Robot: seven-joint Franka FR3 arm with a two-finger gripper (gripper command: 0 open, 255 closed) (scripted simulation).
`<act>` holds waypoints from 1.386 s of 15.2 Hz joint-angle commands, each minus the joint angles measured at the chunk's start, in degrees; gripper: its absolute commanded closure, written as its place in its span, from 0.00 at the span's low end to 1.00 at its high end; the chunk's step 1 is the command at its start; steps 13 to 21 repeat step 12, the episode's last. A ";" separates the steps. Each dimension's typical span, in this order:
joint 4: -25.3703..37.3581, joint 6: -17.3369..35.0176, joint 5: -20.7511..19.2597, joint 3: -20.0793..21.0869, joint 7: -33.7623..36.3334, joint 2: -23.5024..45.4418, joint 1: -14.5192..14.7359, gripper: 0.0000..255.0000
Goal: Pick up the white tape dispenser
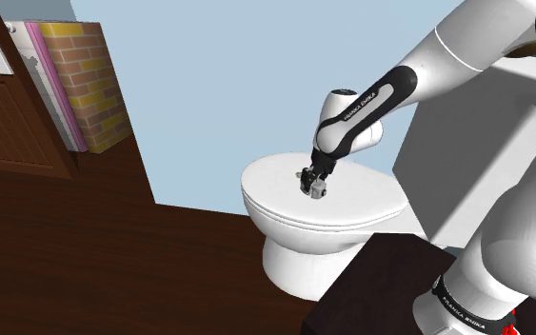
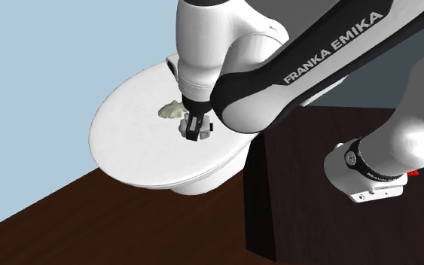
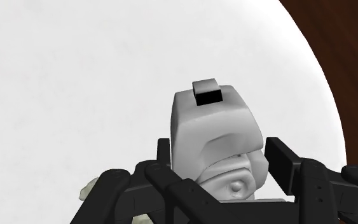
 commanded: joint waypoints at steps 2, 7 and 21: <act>0.46 -2.68 -0.79 -0.03 0.63 -2.23 -0.07 1.00; 1.43 -7.00 -1.75 0.03 1.40 -5.62 -0.23 1.00; 2.21 -9.72 -2.21 0.10 1.79 -7.57 -0.33 1.00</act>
